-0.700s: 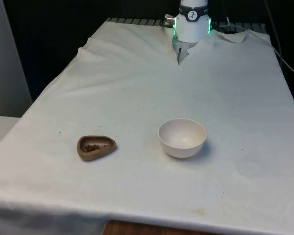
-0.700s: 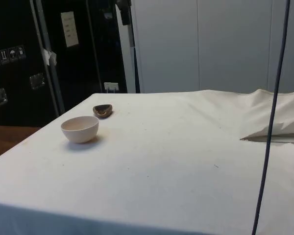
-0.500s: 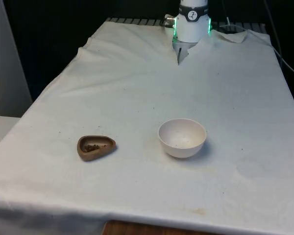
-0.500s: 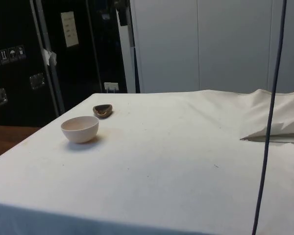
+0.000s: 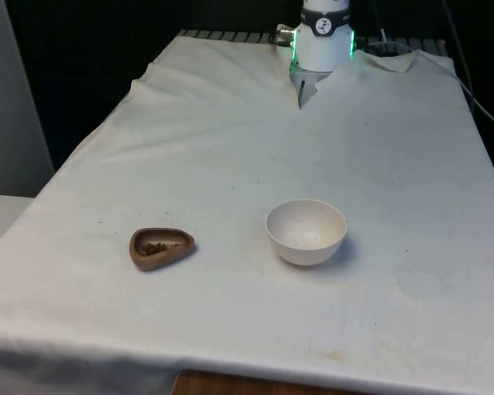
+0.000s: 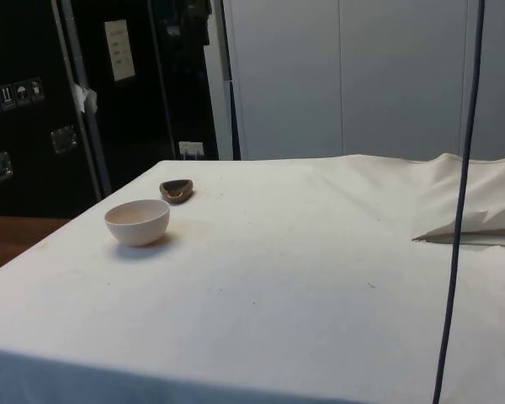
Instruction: Pour the coffee beans from the cup into the bowl.
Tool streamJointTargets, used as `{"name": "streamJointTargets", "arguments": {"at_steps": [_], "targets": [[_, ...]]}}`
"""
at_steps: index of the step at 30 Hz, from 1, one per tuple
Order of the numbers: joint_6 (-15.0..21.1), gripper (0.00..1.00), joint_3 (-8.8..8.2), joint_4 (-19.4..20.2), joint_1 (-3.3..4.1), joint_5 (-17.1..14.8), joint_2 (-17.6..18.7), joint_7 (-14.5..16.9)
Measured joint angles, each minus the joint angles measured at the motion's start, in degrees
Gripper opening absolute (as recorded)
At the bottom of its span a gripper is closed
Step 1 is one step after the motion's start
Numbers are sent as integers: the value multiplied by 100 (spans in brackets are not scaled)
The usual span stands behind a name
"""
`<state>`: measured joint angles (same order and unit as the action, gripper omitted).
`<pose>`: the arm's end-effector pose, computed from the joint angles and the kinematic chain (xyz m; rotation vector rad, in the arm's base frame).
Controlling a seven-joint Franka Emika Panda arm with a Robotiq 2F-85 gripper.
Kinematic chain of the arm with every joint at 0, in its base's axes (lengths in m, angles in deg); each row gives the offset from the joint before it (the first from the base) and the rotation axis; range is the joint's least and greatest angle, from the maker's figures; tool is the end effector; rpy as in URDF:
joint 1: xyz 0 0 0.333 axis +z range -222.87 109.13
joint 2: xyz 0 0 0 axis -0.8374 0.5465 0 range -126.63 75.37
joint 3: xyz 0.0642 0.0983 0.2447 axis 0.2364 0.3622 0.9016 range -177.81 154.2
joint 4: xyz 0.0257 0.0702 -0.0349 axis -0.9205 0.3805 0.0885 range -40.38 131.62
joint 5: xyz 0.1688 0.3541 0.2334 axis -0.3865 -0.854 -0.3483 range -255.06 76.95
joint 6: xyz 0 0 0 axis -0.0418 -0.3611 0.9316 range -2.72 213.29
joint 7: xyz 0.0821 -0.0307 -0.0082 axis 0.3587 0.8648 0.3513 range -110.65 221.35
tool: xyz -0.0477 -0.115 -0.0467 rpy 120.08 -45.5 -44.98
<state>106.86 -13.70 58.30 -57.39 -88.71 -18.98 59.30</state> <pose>0.6500 -0.0277 0.3883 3.1323 0.0453 -0.0213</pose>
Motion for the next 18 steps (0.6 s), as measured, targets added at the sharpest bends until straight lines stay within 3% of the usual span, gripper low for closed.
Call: {"name": "streamJointTargets", "arguments": {"at_steps": [18], "targets": [[630,100,-269,178,-17,-6,11,728]]}}
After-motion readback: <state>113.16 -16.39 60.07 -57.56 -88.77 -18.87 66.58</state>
